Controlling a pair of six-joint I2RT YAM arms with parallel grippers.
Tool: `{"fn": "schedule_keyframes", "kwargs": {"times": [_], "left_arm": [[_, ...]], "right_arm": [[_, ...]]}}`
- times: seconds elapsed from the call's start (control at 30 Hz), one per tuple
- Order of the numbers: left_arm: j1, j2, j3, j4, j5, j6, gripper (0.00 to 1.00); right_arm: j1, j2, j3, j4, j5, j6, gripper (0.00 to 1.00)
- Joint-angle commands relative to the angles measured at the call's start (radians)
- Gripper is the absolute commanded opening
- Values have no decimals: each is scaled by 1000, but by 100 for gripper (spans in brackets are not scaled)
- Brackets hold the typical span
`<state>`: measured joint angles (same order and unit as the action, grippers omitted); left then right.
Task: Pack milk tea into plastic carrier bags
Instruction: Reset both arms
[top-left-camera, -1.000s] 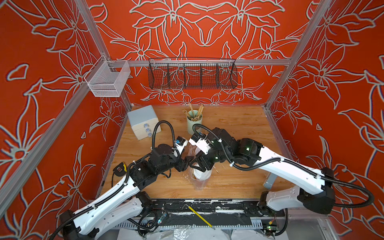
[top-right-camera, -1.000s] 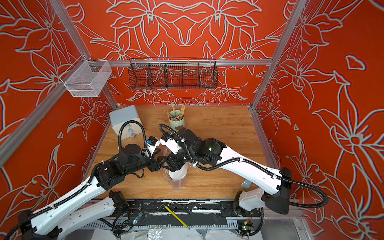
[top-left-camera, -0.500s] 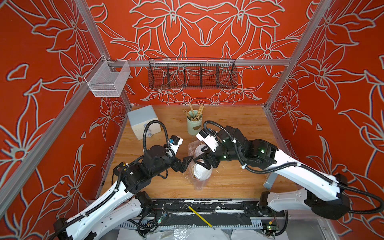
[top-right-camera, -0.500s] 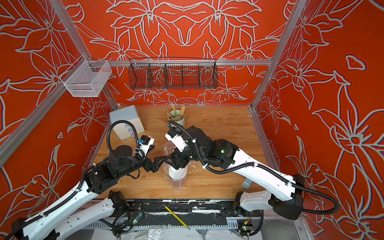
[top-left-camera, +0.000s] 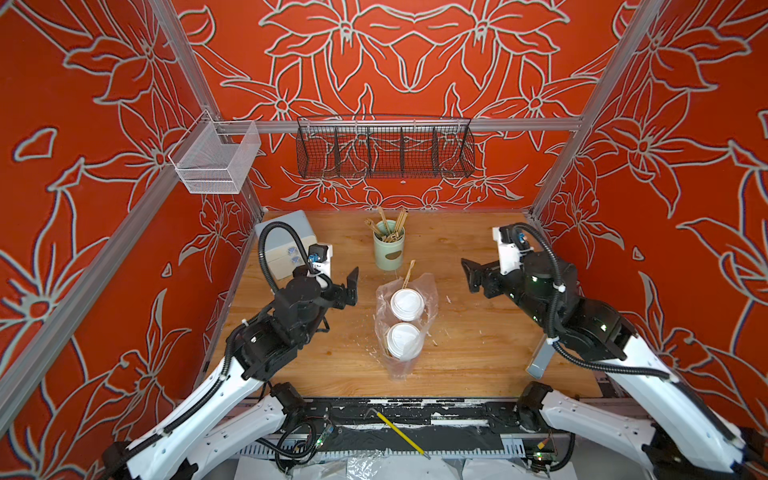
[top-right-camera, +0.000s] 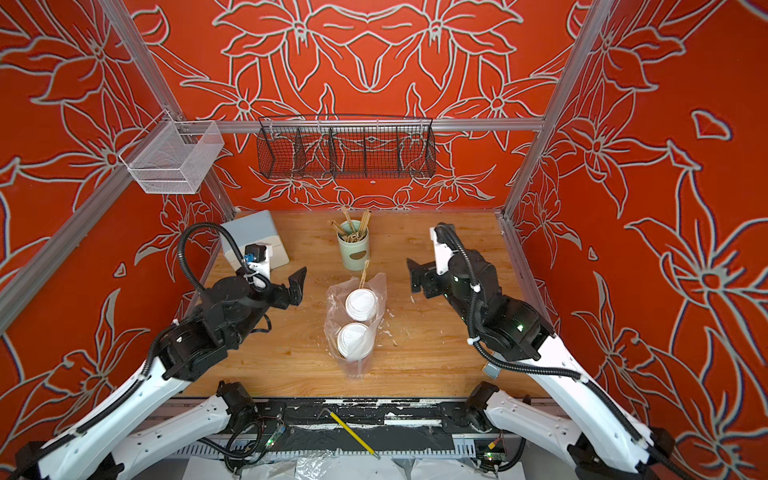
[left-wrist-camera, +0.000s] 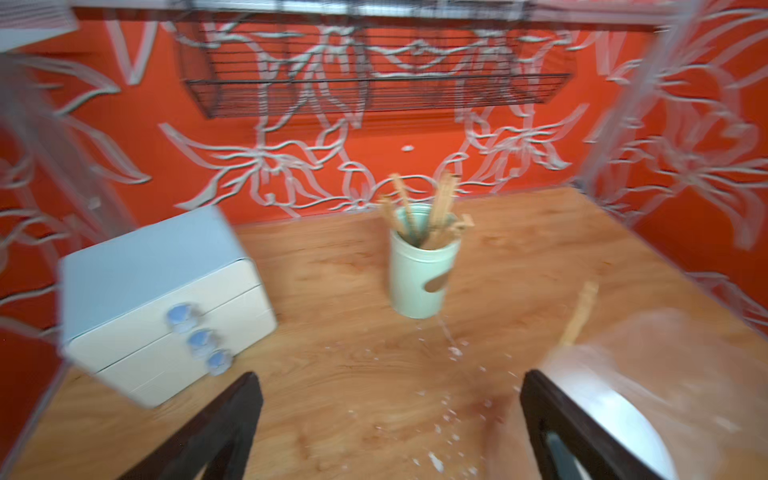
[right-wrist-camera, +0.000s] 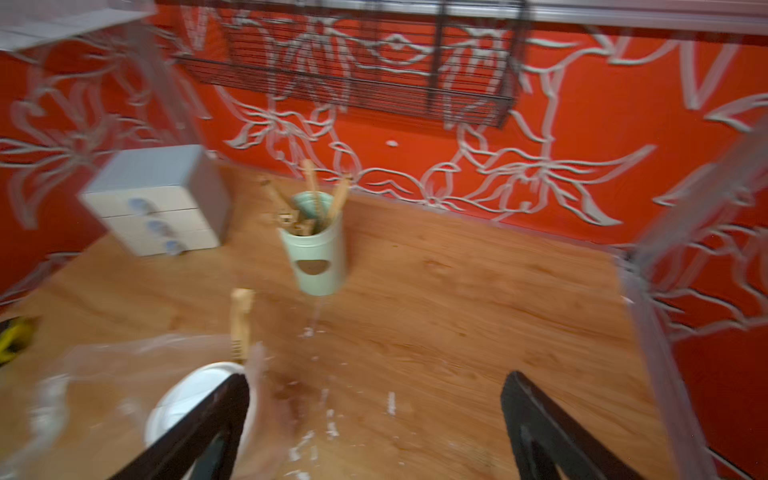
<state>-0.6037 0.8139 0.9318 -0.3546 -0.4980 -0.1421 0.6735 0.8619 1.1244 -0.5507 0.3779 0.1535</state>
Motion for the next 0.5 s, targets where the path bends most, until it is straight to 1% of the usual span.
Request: {"fn": "schedule_keyframes", "kwargs": {"times": [0.0,0.07,0.13,0.23,0.27,0.3,0.33,0.4,0.47], "left_arm": [[150,86,-13,-31,-122,-69,97],[240,114,-79,29,-136,-76,97],[314,128,-161,132,-135,-72,97],[433,164,-276,272,-98,-87,97],[472,197,-310,319,-74,-94,97],[502,219,-342,366,-45,-89,97],[527,243,-376,423,-40,-85,97],[561,289,-428,504,-24,-78,97],[592,335,-469,580,19,-57,97]], "right_arm": [[-116,4,-149,148,99,-80,97],[-184,26,-280,278,93,-112,97],[-231,60,-413,443,107,-169,97],[-304,127,-563,696,117,-217,97],[-329,147,-608,772,110,-227,97],[-352,162,-641,829,102,-229,97],[-381,182,-678,904,85,-229,98],[-436,222,-732,1008,31,-211,98],[-483,269,-771,1109,-16,-202,97]]}}
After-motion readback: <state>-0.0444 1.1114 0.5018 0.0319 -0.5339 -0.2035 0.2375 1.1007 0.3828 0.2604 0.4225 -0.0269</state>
